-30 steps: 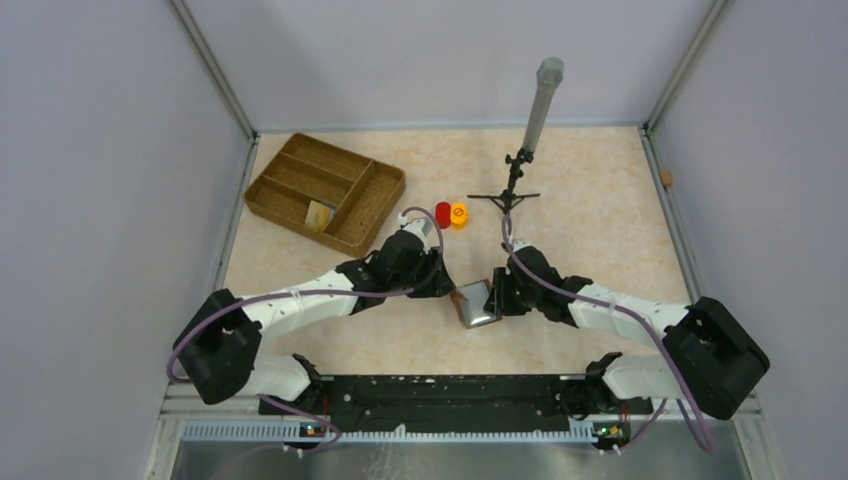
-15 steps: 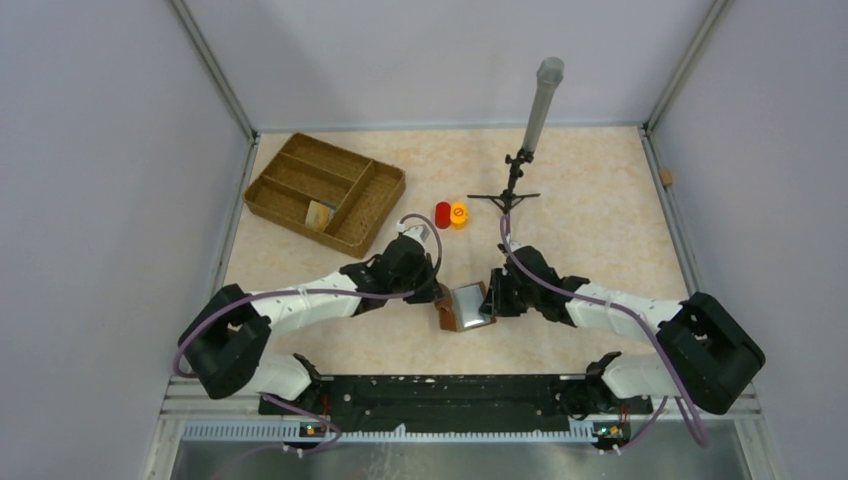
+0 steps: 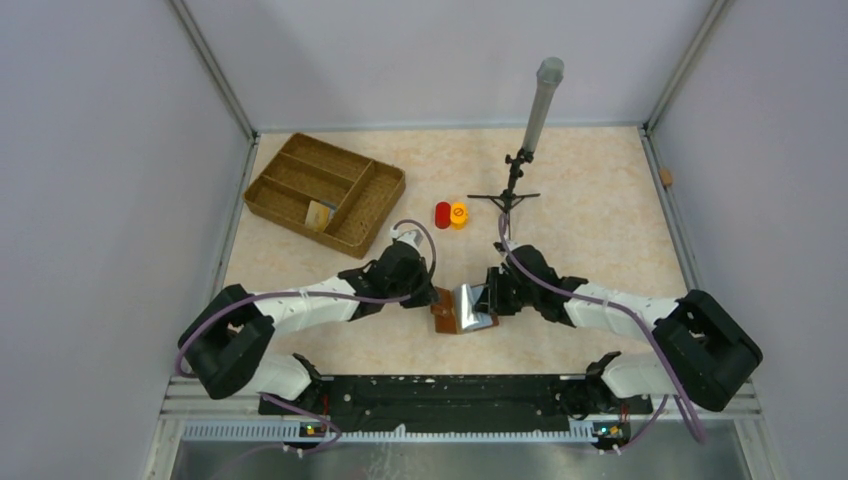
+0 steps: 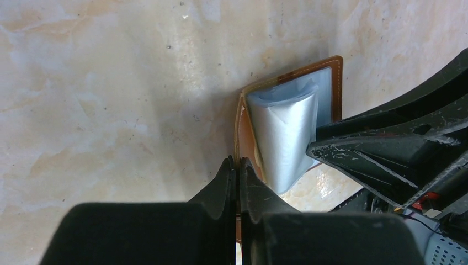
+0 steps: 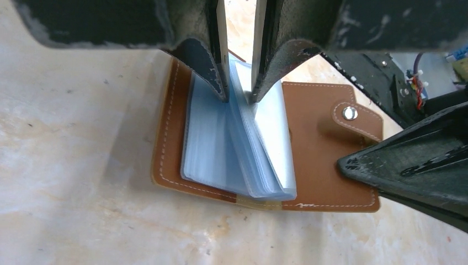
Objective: Put the credit cards into the card holder
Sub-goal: Turn over the card slot in the card holder.
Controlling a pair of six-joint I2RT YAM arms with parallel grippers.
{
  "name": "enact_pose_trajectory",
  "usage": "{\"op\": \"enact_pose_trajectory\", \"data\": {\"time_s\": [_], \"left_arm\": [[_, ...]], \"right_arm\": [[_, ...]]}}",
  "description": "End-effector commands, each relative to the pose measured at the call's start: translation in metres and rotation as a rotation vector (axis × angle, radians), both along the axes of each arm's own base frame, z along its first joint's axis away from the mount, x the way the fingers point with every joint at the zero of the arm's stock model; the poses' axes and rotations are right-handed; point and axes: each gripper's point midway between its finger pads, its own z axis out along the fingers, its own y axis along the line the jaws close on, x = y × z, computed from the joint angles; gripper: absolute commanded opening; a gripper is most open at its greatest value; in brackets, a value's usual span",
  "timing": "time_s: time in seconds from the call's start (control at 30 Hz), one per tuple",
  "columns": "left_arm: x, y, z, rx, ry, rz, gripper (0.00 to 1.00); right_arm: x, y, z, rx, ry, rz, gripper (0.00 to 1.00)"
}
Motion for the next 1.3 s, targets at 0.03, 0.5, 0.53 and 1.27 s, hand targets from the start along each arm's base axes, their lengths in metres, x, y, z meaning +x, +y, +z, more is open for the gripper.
{"op": "enact_pose_trajectory", "data": {"time_s": [0.03,0.5,0.53,1.27], "left_arm": [[0.003,-0.003,0.002,-0.069,-0.019,0.014,0.00],[0.003,0.001,-0.008,-0.153,-0.028,0.020,0.00],[0.003,0.002,-0.008,-0.157,-0.029,0.022,0.00],[-0.003,0.028,-0.001,-0.157,-0.066,0.069,0.31]], "right_arm": [[0.001,0.023,0.016,0.133,-0.018,0.066,0.20],[-0.021,0.052,0.009,0.233,0.005,0.222,0.23],[-0.023,0.055,0.007,0.237,0.010,0.231,0.24],[-0.010,0.063,0.019,0.103,-0.085,0.182,0.26]]}}
